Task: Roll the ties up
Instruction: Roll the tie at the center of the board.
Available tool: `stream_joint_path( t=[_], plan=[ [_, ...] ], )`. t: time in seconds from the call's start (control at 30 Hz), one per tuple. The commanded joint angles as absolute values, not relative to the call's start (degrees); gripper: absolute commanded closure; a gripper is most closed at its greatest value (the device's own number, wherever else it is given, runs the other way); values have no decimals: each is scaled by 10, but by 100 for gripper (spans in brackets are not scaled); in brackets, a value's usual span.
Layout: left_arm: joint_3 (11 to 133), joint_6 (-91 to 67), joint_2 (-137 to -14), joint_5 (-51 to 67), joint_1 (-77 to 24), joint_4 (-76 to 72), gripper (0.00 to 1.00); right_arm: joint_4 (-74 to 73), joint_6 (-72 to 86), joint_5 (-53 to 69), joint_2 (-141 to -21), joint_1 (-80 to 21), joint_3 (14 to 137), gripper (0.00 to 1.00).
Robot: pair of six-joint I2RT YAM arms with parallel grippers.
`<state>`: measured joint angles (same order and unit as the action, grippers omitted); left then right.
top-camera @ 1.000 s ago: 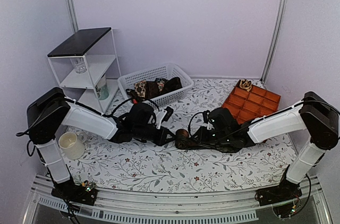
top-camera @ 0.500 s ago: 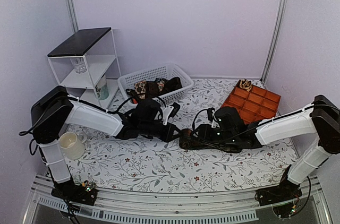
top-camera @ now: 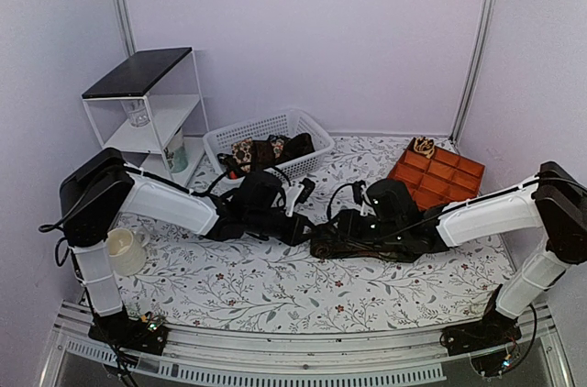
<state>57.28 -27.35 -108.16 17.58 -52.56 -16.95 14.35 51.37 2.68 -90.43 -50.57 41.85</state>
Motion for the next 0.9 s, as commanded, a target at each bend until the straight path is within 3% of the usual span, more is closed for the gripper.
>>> stream_joint_path(
  t=[0.0,0.17,0.37,0.7,0.87],
  plan=[
    [582,-288,-1082,183,-534,-185,99,126,501,20,-925,-502,424,55],
    [579,-294,-1062,171,-534,-187,96,125,478,18,-926,-494,406,63],
    [565,-298,-1024,139,-519,-165,89,144,434,19,-931,-478,381,65],
    [502,-295,-962,132,-488,-159,88,150,392,13,-938,-471,362,67],
    [496,-306,-970,143,-488,-167,88,184,391,69,-953,-471,369,67]
  ],
)
